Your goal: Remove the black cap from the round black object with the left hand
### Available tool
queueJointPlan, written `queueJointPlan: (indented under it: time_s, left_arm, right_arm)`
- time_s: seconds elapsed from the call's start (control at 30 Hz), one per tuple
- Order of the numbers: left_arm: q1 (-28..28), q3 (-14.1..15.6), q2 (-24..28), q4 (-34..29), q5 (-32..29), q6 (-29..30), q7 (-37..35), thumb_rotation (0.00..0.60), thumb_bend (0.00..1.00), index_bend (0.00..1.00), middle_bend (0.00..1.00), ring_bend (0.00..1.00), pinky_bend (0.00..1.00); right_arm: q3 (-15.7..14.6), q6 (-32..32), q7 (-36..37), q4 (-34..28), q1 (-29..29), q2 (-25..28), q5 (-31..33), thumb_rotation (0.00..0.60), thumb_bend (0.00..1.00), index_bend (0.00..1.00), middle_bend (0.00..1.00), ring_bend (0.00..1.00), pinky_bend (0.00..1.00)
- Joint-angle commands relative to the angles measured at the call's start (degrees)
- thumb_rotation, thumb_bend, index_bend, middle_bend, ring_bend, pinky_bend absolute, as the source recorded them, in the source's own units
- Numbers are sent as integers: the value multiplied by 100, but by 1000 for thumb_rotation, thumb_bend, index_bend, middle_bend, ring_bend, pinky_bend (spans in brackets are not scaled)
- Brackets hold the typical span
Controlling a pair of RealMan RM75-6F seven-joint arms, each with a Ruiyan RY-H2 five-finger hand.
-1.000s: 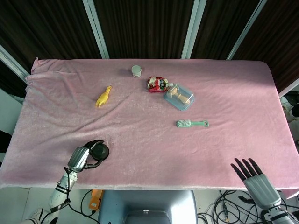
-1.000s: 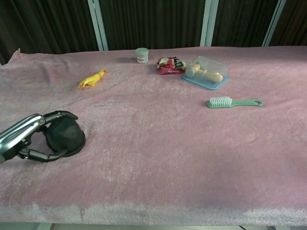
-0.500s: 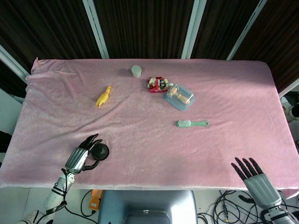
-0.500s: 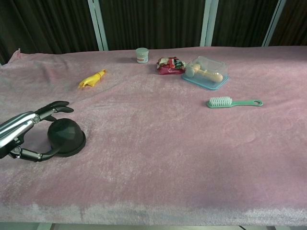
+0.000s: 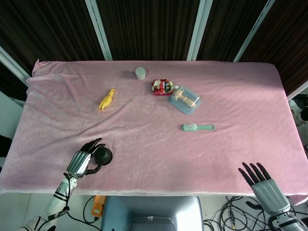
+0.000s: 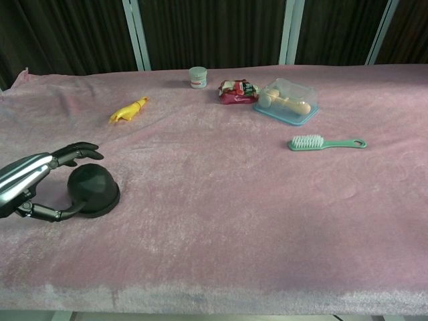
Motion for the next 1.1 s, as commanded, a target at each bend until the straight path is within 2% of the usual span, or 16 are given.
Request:
queueJointPlan:
  time_s: [0.03,0.2,0.4,0.5,0.7,0.93,1.1]
  left_arm:
    - [-7,-47,-108,150,-59,-39,121,600,347,220,121,182,262]
    - [21,-78,-176,299,-27,108,122,600,349,252,195,281,404]
    - [46,-75,-140,262,56,288,33,600,350,267,231,332,472]
    - [95,-57,2,69,242,657,101,600,349,268,233,335,475]
    - [126,-103,334,-308,245,771,370,600,350,271,262,353,508]
    - [173,-274,601,-255,-183,442,957,600,349,288,283,352,502]
    - [245,-378,601,-38,-509,221,1167,600,350,293,271,307,434]
  right_arm:
    - [-2,10,14,2,-2,5,-7,600,47,0,0,0,84]
    - [-5,20,30,10,-5,9,-14,600,47,0,0,0,84]
    - [-3,8,18,7,-3,3,-6,600,46,0,0,0,84]
    - [3,-30,-23,-4,7,-6,16,600,47,0,0,0,84]
    - [-1,-32,-27,-19,6,4,16,600,47,0,0,0,84]
    - [-14,-52,-27,-17,12,10,7,600,47,0,0,0,84]
    - [-11,-56,-35,-28,14,6,11,600,46,0,0,0,84]
